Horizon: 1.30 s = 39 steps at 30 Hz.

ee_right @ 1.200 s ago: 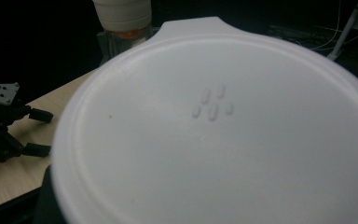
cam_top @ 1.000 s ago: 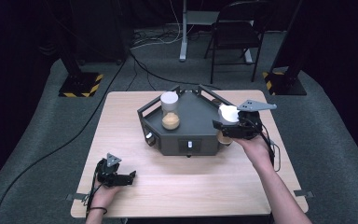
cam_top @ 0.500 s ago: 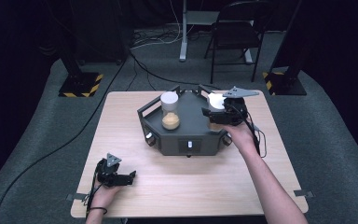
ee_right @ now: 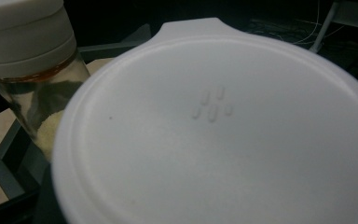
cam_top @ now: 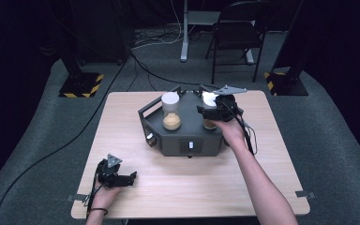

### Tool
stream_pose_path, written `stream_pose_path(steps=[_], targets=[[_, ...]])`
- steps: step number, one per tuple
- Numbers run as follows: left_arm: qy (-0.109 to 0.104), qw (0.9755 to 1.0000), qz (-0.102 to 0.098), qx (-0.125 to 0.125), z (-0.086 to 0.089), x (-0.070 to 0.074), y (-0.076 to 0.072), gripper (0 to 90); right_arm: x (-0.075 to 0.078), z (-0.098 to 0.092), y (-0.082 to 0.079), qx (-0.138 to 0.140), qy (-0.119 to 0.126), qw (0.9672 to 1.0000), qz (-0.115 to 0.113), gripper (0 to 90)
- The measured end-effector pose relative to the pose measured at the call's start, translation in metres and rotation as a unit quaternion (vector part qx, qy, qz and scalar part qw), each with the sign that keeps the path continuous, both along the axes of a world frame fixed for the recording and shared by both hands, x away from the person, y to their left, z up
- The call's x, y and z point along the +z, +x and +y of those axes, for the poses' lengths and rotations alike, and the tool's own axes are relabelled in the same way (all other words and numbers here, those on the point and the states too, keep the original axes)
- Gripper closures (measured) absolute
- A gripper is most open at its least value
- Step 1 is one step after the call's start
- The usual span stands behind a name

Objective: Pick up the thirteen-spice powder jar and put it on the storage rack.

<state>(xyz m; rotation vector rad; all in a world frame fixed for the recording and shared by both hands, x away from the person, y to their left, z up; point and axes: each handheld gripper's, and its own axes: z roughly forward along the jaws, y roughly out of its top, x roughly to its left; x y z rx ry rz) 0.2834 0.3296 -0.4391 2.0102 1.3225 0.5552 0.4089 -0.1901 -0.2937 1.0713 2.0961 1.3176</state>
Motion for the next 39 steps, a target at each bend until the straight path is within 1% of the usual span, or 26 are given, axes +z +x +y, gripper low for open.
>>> stream_pose_path(steps=[5, 11, 12, 14, 16, 18, 20, 23, 26, 27, 31, 35, 37, 39], targets=[[0.0, 1.0, 0.0, 0.0, 0.0, 0.0, 0.0, 0.0, -0.004, 0.002, 0.002, -0.004, -0.001, 1.0, 0.002, 28.7], [0.0, 1.0, 0.0, 0.0, 0.0, 0.0, 0.0, 0.0, -0.004, -0.001, 0.005, -0.005, 0.005, 0.9999, 0.009, 28.5], [0.0, 1.0, 0.0, 0.0, 0.0, 0.0, 0.0, 0.0, -0.004, -0.001, 0.005, -0.006, 0.004, 0.9999, 0.01, 28.2], [0.0, 1.0, 0.0, 0.0, 0.0, 0.0, 0.0, 0.0, -0.003, 0.0, 0.003, -0.009, 0.0, 0.9999, 0.006, 24.8], [0.0, 1.0, 0.0, 0.0, 0.0, 0.0, 0.0, 0.0, -0.002, -0.002, -0.002, -0.016, 0.006, 0.9999, 0.0, 22.1], [0.001, 1.0, 0.0, 0.001, -0.001, 0.0, 0.0, 0.0, -0.001, -0.006, -0.008, -0.015, 0.012, 0.9998, -0.008, 19.7], [0.001, 1.0, 0.0, 0.001, -0.001, 0.0, 0.0, 0.0, 0.001, -0.006, -0.014, -0.02, 0.009, 0.9997, -0.012, 16.5], [0.001, 1.0, 0.0, 0.001, -0.001, 0.0, 0.0, 0.0, 0.004, -0.012, -0.024, -0.019, 0.005, 0.9997, -0.018, 13.9], [0.001, 1.0, 0.0, 0.001, -0.001, 0.0, 0.0, 0.0, 0.005, -0.023, -0.034, -0.019, 0.008, 0.9995, -0.023, 11.8], [0.001, 1.0, 0.0, 0.002, -0.001, 0.0, 0.0, 0.0, 0.004, -0.026, -0.038, -0.022, 0.008, 0.9993, -0.027, 11.2], [0.001, 1.0, 0.0, 0.002, -0.001, 0.0, 0.0, 0.0, -0.001, -0.044, -0.051, -0.023, 0.017, 0.9992, -0.029, 8.7], [0.001, 1.0, 0.0, 0.002, -0.001, 0.0, 0.0, 0.0, -0.008, -0.062, -0.064, -0.022, 0.028, 0.9991, -0.024, 5.9], [0.001, 1.0, 0.0, 0.002, -0.001, 0.0, 0.0, 0.0, -0.012, -0.071, -0.07, -0.021, 0.032, 0.9991, -0.017, 4.6], [0.001, 1.0, 0.0, 0.002, -0.001, 0.0, 0.0, 0.0, -0.018, -0.077, -0.078, -0.023, 0.033, 0.999, -0.02, 3.8]])
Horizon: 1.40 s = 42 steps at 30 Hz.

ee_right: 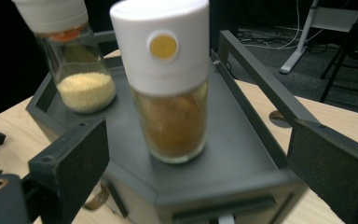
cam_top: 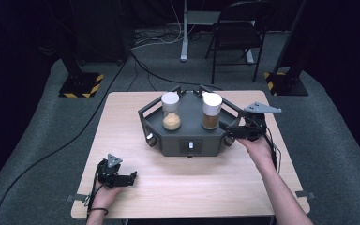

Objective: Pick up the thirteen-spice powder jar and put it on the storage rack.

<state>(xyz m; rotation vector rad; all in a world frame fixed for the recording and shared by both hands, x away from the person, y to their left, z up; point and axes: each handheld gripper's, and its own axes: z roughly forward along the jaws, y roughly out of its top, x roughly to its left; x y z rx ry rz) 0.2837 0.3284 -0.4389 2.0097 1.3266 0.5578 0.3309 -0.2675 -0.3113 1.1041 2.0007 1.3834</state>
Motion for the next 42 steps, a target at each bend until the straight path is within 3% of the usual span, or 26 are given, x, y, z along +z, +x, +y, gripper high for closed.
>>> stream_pose_path(steps=[12, 21, 33, 42], targets=[[0.0, 1.0, 0.0, 0.0, 0.0, 0.0, 0.0, 0.0, -0.029, -0.03, -0.044, -0.014, -0.011, 0.9998, -0.005, 0.2], [-0.001, 1.0, 0.0, 0.001, -0.001, 0.0, 0.0, 0.0, -0.068, -0.052, -0.066, -0.035, -0.006, 0.9994, 0.006, 0.0], [-0.001, 1.0, -0.001, 0.002, -0.001, 0.0, 0.001, 0.0, -0.114, -0.058, -0.07, -0.064, -0.019, 0.9969, 0.043, 0.0], [-0.001, 1.0, -0.001, 0.002, -0.001, 0.0, 0.001, 0.0, -0.127, -0.051, -0.061, -0.066, -0.044, 0.9921, 0.097, 0.1]])
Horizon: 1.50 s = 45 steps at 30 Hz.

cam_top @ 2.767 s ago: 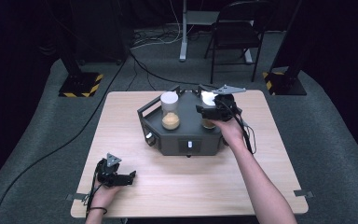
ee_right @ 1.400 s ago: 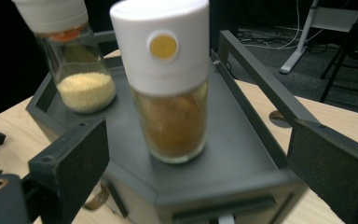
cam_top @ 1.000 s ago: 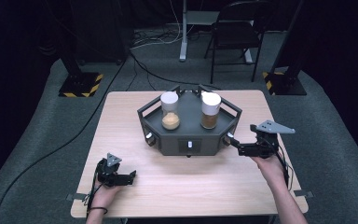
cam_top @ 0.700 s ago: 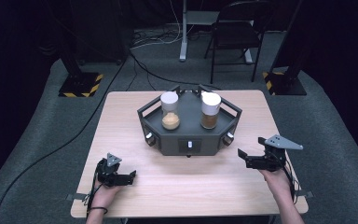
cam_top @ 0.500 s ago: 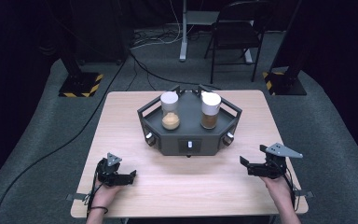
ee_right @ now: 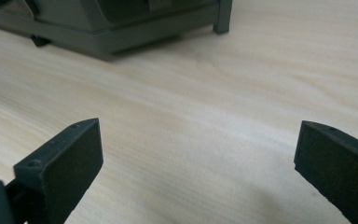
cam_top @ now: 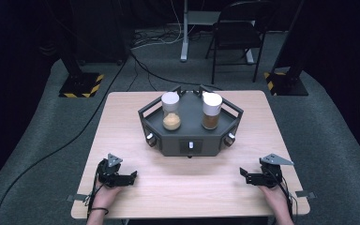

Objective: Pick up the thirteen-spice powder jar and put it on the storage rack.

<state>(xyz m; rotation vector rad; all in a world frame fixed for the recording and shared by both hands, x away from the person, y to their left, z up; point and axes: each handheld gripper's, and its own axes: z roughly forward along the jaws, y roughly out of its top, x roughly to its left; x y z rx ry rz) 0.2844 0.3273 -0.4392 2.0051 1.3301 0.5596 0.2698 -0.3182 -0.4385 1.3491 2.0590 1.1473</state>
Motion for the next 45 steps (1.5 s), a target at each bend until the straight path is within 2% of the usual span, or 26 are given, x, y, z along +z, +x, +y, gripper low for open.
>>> stream_pose_path(steps=[6, 10, 14, 45], targets=[[0.0, 1.0, 0.0, 0.0, 0.0, 0.0, 0.0, 0.0, 0.001, 0.006, 0.011, 0.007, -0.022, 0.9986, 0.047, 1.6], [0.0, 1.0, 0.0, 0.0, 0.0, 0.0, 0.0, 0.0, 0.002, 0.009, 0.011, 0.011, -0.037, 0.9983, 0.045, 2.6], [0.0, 1.0, 0.0, 0.0, 0.0, 0.0, 0.0, 0.0, 0.005, 0.019, 0.01, 0.018, -0.076, 0.9962, 0.041, 1.9], [0.001, 1.0, 0.0, -0.001, 0.0, 0.0, 0.0, 0.0, 0.005, 0.02, 0.012, 0.022, -0.078, 0.9957, 0.044, 0.0]])
